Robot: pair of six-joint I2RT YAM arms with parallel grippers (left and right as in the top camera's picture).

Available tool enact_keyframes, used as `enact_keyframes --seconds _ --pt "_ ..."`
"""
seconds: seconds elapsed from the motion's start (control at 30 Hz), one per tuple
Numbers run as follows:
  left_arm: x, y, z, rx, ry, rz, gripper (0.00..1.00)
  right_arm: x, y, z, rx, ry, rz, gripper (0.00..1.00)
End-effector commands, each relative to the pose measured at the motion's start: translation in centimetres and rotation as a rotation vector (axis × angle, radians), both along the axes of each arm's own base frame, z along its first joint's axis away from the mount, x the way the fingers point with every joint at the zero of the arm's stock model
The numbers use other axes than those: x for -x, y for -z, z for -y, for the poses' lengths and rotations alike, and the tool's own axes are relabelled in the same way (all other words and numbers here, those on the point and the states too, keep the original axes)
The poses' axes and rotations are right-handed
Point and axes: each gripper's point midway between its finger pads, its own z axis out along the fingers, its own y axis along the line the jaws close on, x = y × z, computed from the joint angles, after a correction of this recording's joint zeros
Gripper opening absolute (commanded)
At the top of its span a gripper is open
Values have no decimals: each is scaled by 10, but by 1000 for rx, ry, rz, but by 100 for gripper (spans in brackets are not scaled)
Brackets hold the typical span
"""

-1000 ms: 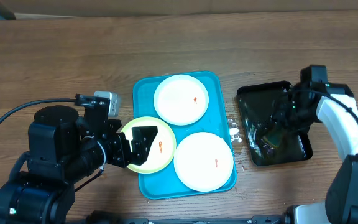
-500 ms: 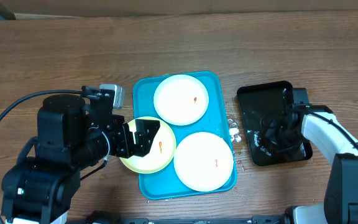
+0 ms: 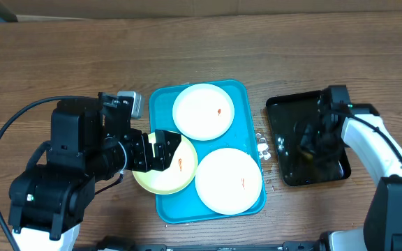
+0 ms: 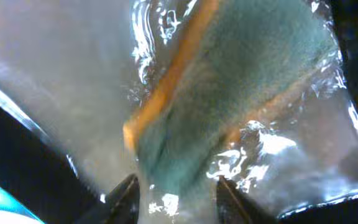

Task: Clean dirty plates on tray and stack at the side
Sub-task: 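Grasp the green-yellow sponge in the black tray with the right gripper, then grip the pink-white plate rim with the left gripper, bring sponge over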

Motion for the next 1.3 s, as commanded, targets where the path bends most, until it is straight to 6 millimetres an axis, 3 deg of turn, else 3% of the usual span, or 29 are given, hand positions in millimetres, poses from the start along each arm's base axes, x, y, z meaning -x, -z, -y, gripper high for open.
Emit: enact_keyframes --seconds 0.0,0.07,0.13,0.37,0.5,0.53,0.6,0.7,0.83,0.93,0.97,1.07,1.1,1.2,1.27 --pt "1 -2 3 7 16 2 100 0 -10 5 42 54 9 51" --pt "1 -1 3 6 16 0 100 2 -10 22 131 187 1 59" --pt "1 -1 3 5 16 -1 100 0 -8 34 187 276 21 61" --pt "4 1 2 3 16 -14 100 -18 15 40 161 356 119 60" --pt "4 1 2 0 19 -12 100 -24 34 26 83 342 120 46" --pt "4 1 2 0 19 -14 100 -24 37 27 84 345 117 36" --pt "5 2 2 -1 19 -19 100 -29 39 26 78 341 126 6" --pt "6 3 2 -2 19 -25 100 -41 31 13 10 205 170 4" --pt "7 4 1 -5 21 -32 100 -61 1 -13 -90 -43 251 4" --pt "7 4 1 -7 23 -29 100 -63 -21 -33 -140 -192 274 4" --pt "7 4 2 -11 29 -25 100 -62 -25 -36 -136 -205 265 6" --pt "8 4 1 -15 34 -24 100 -56 -27 -39 -133 -216 238 37" --pt "8 5 1 -15 34 -26 100 -54 -25 -36 -120 -203 225 38" --pt "10 6 1 -17 35 -37 100 -48 -20 -26 -68 -124 190 55" --pt "12 8 1 -19 34 -45 100 -45 -17 -26 -69 -97 179 56"
